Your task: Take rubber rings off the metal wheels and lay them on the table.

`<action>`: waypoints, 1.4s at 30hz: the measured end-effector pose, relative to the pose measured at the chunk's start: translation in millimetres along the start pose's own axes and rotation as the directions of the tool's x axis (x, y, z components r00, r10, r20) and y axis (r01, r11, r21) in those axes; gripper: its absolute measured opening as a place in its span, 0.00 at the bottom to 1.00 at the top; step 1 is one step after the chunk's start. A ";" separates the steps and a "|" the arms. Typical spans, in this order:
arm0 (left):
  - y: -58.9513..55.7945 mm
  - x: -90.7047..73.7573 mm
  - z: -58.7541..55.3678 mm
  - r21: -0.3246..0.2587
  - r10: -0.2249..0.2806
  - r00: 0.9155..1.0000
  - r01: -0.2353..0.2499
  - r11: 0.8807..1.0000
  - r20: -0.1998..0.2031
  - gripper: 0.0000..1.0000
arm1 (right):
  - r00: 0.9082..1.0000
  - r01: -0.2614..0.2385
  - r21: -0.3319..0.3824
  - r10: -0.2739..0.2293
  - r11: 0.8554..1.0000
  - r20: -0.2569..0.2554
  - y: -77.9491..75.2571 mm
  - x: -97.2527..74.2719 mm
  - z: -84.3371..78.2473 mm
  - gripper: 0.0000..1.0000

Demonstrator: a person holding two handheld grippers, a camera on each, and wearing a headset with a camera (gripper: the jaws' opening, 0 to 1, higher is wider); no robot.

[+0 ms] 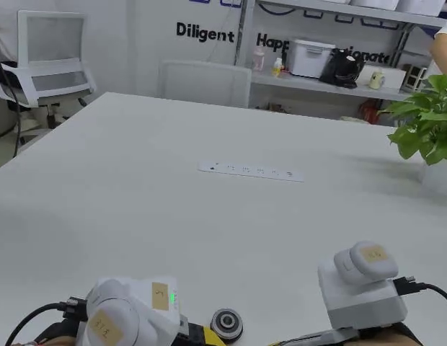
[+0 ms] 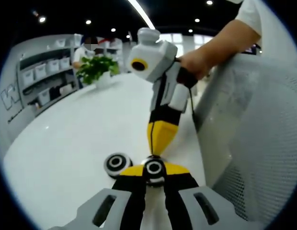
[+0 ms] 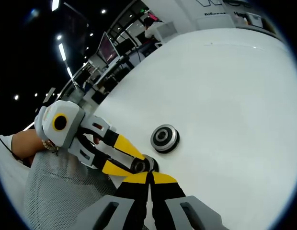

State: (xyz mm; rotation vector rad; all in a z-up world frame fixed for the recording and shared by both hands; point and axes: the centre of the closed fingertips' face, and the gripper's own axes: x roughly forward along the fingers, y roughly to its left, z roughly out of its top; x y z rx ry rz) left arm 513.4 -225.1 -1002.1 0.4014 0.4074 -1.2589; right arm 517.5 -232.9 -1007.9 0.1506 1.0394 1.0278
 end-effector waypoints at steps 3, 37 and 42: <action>0.0 -0.2 -0.1 0.000 0.000 1.000 0.000 1.000 -0.001 0.14 | 1.000 -0.002 0.006 0.002 1.000 0.000 1.1 0.1 0.0 0.00; 1.0 -0.7 -0.5 0.005 0.005 1.000 -0.005 1.000 -0.009 0.14 | 1.000 -0.011 -0.026 0.011 1.000 -0.011 5.5 1.2 -1.2 0.00; 6.0 -0.8 -1.0 -0.003 0.025 1.000 -0.025 1.000 -0.011 0.14 | 1.000 0.006 -0.042 -0.006 0.999 0.003 2.0 2.8 2.9 0.00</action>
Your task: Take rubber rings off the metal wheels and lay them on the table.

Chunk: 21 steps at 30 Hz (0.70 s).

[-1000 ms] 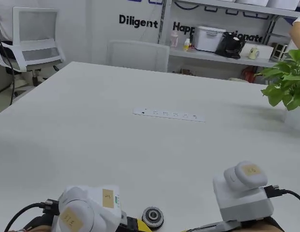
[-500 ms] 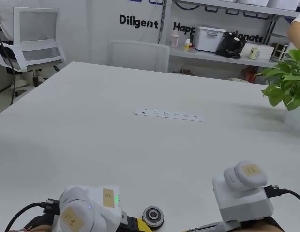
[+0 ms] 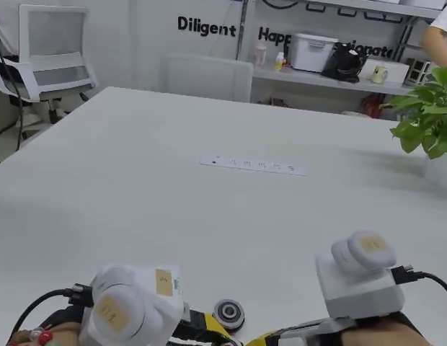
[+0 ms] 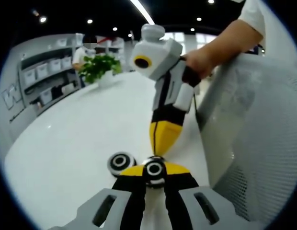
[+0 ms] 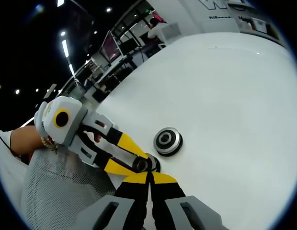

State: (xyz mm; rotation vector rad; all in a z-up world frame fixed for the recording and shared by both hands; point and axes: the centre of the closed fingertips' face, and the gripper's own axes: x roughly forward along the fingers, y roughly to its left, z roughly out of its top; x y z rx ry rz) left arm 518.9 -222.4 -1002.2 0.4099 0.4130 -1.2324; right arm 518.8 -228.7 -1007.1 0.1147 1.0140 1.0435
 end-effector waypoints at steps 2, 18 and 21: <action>1.0 -0.1 -0.1 -0.002 0.004 1.000 -0.004 1.000 0.000 0.14 | 1.000 0.003 -0.003 -0.003 1.000 0.003 -1.6 -0.1 0.4 0.00; 3.2 0.0 -0.8 -0.008 0.022 1.000 -0.021 1.000 0.008 0.14 | 0.999 -0.004 0.032 0.003 0.999 0.033 -2.7 0.7 2.7 0.00; 3.9 -0.1 -0.9 -0.012 0.029 1.000 -0.028 1.000 0.007 0.14 | 0.999 -0.002 0.034 0.001 0.999 0.034 -2.9 0.5 3.3 0.00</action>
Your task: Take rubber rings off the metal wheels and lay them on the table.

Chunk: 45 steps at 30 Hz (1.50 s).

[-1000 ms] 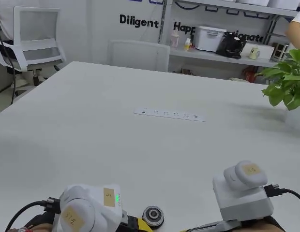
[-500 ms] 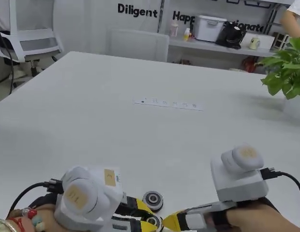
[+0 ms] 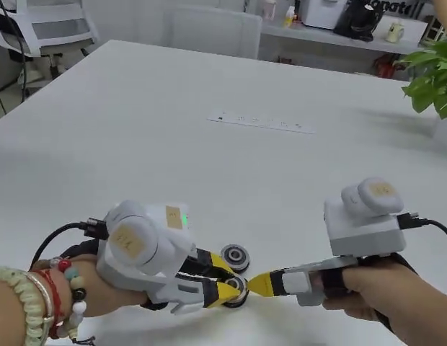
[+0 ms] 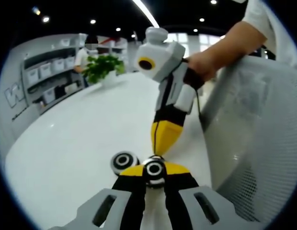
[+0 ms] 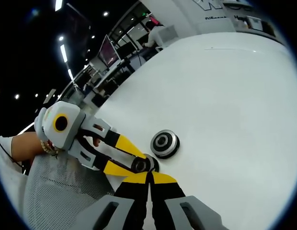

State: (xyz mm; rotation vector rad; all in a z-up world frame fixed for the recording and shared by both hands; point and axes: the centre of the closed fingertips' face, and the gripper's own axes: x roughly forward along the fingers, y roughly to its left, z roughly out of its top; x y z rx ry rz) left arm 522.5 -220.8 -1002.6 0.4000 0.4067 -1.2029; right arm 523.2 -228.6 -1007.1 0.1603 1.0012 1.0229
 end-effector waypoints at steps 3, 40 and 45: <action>0.0 0.0 0.1 -0.002 0.003 1.000 -0.003 1.000 0.000 0.14 | 1.000 0.000 0.003 0.000 1.000 0.003 0.3 0.1 0.6 0.00; 0.4 0.0 0.2 0.009 -0.010 1.000 0.010 1.000 -0.003 0.14 | 0.999 -0.047 0.054 0.047 0.997 0.011 9.5 0.8 3.4 0.00; 0.4 -0.2 0.2 0.011 -0.011 1.000 0.011 1.000 -0.005 0.14 | 0.998 -0.064 0.060 0.063 0.996 0.017 12.8 1.0 4.6 0.00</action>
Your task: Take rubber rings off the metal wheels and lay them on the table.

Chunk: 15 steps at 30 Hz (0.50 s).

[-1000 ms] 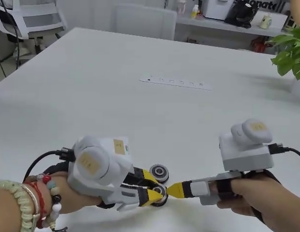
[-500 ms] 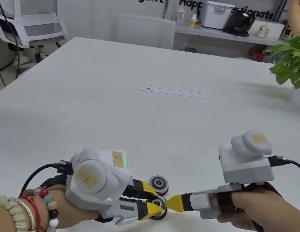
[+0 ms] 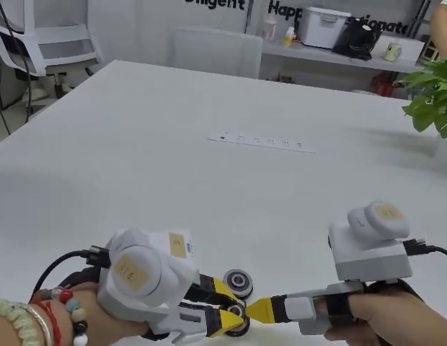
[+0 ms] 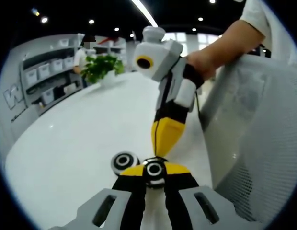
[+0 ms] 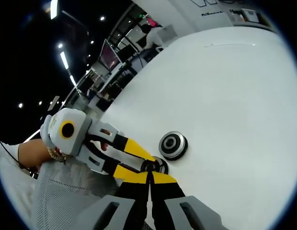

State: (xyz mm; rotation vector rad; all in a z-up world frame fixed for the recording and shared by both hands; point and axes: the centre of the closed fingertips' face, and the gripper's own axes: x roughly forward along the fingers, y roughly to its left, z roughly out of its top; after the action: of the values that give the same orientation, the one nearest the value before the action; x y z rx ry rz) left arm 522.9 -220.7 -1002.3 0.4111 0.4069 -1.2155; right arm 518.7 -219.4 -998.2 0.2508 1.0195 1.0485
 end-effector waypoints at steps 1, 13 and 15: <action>0.0 0.0 -0.1 0.000 0.000 1.000 0.000 1.000 0.000 0.14 | 1.000 -0.003 0.001 0.003 1.000 0.001 0.9 0.2 0.3 0.00; 0.8 -0.2 0.0 -0.012 0.013 1.000 -0.013 1.000 -0.003 0.14 | 0.999 -0.030 0.009 0.030 1.000 0.021 5.2 -0.6 3.7 0.00; 0.8 -0.3 0.0 -0.017 0.014 1.000 -0.014 1.000 -0.002 0.14 | 1.000 -0.008 0.000 0.008 1.000 0.017 2.8 0.0 3.2 0.00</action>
State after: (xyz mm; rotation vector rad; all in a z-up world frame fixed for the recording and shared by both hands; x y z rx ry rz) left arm 523.6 -220.2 -1002.1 0.3998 0.4144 -1.1971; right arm 519.6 -217.0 -994.8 0.2635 1.0037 1.0525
